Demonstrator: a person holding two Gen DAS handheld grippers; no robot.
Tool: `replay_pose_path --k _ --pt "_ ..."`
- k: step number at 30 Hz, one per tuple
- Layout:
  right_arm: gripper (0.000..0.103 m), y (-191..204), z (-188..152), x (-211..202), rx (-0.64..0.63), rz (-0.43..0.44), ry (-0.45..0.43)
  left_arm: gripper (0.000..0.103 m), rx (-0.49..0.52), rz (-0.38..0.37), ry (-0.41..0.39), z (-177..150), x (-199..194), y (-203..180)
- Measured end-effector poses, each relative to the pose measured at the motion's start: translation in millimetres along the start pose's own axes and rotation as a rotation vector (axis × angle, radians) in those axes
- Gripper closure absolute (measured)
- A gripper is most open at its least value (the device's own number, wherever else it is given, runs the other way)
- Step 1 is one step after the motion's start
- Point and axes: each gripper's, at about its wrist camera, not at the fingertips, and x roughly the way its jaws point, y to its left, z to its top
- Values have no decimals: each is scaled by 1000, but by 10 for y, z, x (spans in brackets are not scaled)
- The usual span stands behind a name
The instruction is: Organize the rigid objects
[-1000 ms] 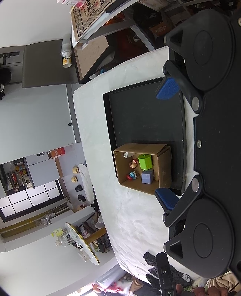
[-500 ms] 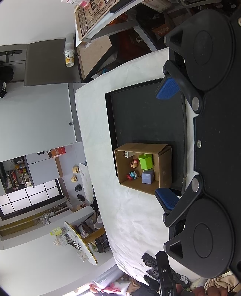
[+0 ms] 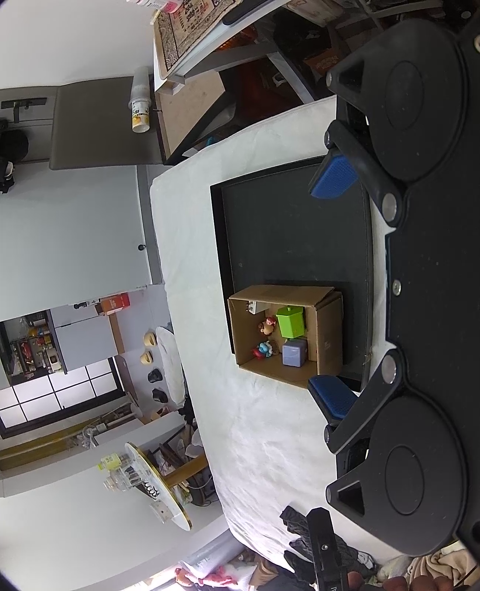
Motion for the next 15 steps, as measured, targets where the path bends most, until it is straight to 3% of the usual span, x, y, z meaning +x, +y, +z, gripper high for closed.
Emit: replay_pose_path --k 15 --pt "0 -25 -11 14 2 1 3 0 23 -19 5 -29 9 -54"
